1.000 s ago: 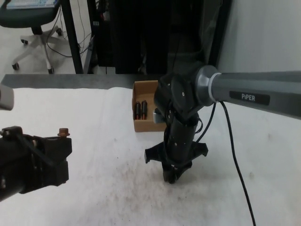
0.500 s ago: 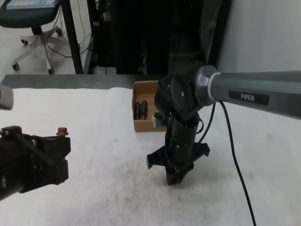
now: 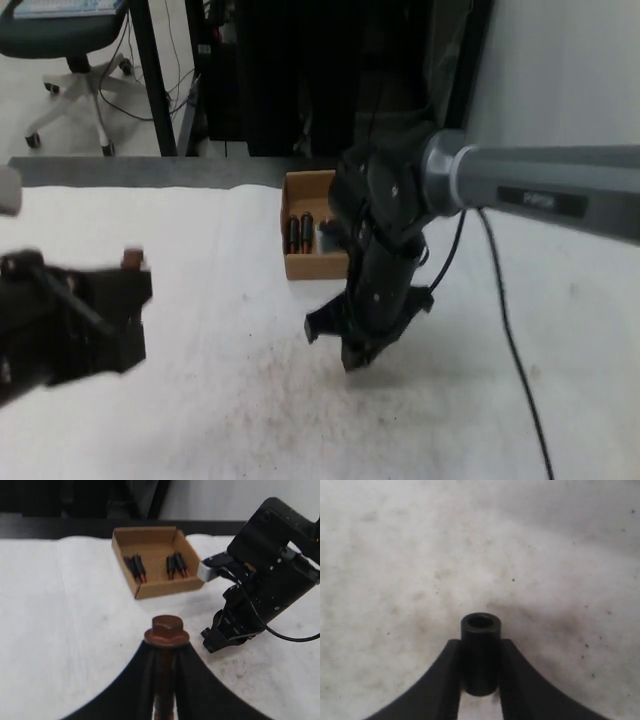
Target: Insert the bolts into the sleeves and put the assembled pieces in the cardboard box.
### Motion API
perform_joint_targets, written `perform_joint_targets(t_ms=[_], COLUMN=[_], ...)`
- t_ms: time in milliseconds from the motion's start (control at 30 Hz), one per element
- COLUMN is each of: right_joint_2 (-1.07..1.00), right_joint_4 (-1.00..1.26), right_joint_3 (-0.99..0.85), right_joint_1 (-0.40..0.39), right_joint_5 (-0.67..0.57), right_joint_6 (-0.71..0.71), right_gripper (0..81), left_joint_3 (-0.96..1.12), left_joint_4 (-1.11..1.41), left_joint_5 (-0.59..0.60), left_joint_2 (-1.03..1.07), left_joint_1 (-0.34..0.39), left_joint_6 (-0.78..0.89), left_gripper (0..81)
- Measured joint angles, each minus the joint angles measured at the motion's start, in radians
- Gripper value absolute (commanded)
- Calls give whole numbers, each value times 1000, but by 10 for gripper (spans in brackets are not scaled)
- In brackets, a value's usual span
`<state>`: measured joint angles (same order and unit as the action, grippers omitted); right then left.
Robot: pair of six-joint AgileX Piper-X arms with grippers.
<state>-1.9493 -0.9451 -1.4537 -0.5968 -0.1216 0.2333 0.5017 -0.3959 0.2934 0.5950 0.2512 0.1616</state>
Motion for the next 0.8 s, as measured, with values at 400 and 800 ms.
perform_joint_targets(t_ms=[400, 800], right_joint_2=[471, 772], right_joint_4=[422, 1170], right_joint_3=[149, 897], right_joint_1=[34, -105], right_joint_5=[-66, -243], right_joint_6=[-24, -111], right_gripper=[9, 9], left_joint_3=[0, 0], left_joint_4=[542, 792], left_joint_5=[53, 277], left_joint_2=[23, 192], left_joint_1=[0, 0], left_joint_6=[34, 277], left_gripper=[4, 4])
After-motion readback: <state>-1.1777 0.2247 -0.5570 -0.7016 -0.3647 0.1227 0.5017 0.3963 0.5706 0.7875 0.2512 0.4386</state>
